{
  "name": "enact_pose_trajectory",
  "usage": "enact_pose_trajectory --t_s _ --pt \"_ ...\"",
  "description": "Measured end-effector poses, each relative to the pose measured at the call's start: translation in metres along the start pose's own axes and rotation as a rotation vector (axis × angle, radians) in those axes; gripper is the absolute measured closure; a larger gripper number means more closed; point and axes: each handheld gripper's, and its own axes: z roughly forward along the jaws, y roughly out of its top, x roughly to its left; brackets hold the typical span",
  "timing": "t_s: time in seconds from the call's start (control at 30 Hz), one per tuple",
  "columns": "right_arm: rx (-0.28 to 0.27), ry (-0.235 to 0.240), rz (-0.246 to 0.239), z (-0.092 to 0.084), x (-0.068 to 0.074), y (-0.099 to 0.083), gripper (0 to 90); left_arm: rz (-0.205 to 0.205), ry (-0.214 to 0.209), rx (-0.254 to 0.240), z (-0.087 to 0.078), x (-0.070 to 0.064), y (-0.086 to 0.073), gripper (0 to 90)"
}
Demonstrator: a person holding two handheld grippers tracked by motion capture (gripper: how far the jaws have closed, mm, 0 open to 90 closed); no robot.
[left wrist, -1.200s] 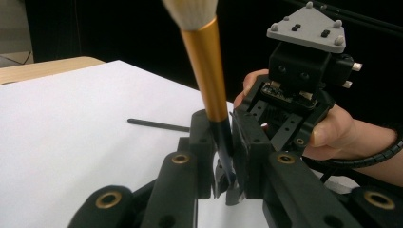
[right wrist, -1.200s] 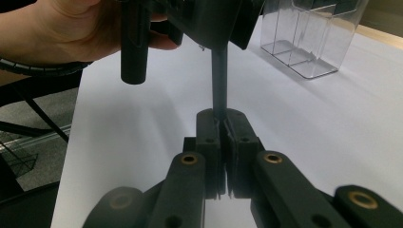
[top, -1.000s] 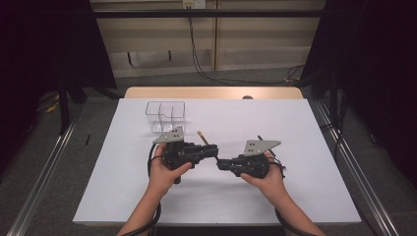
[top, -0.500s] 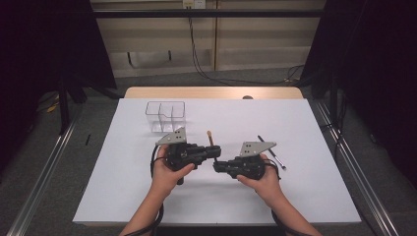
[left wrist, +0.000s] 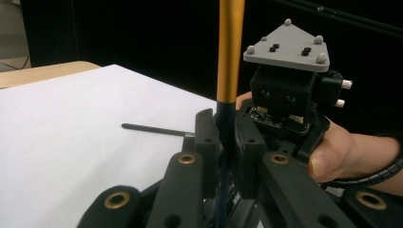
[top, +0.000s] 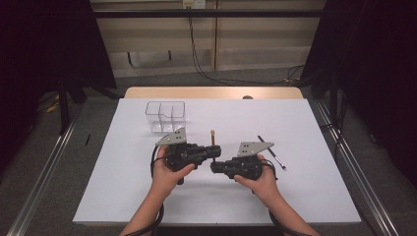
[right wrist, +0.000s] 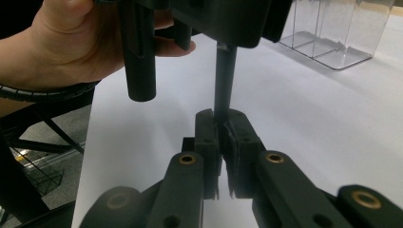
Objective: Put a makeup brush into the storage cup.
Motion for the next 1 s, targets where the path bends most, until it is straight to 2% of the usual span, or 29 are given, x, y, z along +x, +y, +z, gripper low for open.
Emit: enact_pose_trajectory --t_s 0.1,0.27,0.57,0.8,1.0 --pt "-0.009 0.005 -0.004 0.0 0.0 0.0 83.3 0.0 -0.001 -0.002 -0.001 0.0 0.001 83.0" --pt "-0.039 0.008 -0.019 -0.004 0.0 -0.002 74.4 0.005 0.0 -0.011 -0.004 -0.001 0.004 83.0" --pt "-0.102 -0.041 -0.006 -0.022 -0.005 -0.004 49.9 0.007 0.008 -0.007 -0.007 -0.001 0.006 82.8" --pt "-0.098 -0.081 -0.007 -0.036 -0.012 -0.007 30.2 0.016 0.022 -0.005 -0.011 0.0 0.007 82.8" --pt "-0.094 -0.097 0.002 -0.046 -0.016 -0.009 20.3 0.025 0.028 0.0 -0.012 -0.001 0.007 82.8"
